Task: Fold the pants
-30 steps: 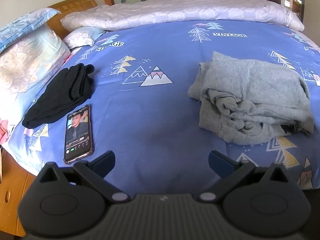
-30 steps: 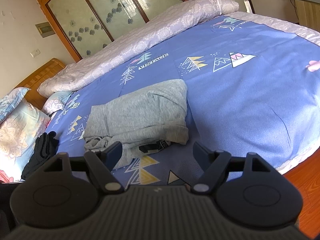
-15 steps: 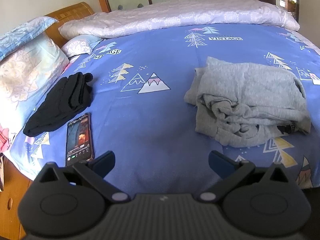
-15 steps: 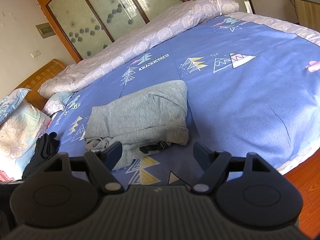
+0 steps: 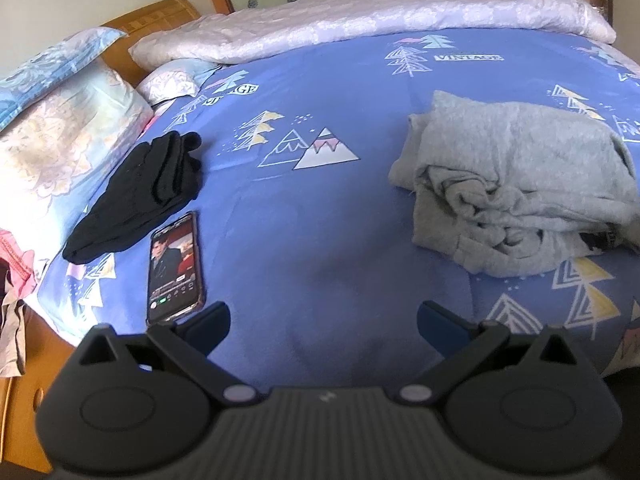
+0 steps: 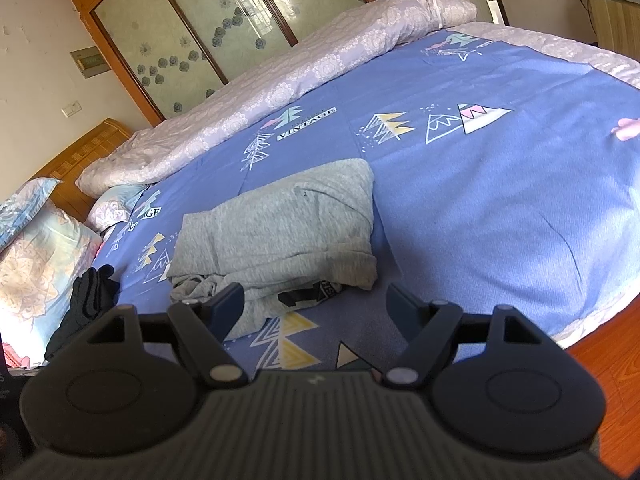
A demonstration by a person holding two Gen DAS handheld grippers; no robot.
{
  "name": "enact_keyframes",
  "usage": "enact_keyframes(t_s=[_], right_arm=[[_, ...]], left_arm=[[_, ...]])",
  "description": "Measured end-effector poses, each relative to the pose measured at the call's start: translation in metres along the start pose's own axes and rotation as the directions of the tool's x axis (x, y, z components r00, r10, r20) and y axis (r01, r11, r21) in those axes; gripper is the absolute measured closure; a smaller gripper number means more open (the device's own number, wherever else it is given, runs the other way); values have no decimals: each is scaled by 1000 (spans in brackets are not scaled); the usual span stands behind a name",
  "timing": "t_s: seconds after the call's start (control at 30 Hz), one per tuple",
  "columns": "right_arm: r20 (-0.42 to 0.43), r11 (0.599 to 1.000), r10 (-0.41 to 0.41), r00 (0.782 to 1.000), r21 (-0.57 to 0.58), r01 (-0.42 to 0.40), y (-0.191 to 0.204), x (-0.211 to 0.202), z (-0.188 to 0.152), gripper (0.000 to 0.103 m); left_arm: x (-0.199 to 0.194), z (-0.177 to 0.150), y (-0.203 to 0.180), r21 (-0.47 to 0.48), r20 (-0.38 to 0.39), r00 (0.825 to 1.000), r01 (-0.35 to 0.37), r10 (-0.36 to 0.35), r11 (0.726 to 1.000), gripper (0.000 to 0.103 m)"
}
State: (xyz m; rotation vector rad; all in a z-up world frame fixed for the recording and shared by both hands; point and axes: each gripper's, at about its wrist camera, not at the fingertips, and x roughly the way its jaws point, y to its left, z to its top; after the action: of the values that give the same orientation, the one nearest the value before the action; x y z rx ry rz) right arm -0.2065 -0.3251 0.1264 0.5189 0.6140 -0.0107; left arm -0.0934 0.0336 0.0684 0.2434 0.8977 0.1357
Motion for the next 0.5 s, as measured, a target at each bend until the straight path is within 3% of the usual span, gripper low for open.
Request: enact_keyframes(t_s=[0.5], right_arm=[[-12,1000,-6,1000,12,6,-3,4,-1,23]], left_arm=[[7,-7,-5,36,-47,999,16,-15,999,0]])
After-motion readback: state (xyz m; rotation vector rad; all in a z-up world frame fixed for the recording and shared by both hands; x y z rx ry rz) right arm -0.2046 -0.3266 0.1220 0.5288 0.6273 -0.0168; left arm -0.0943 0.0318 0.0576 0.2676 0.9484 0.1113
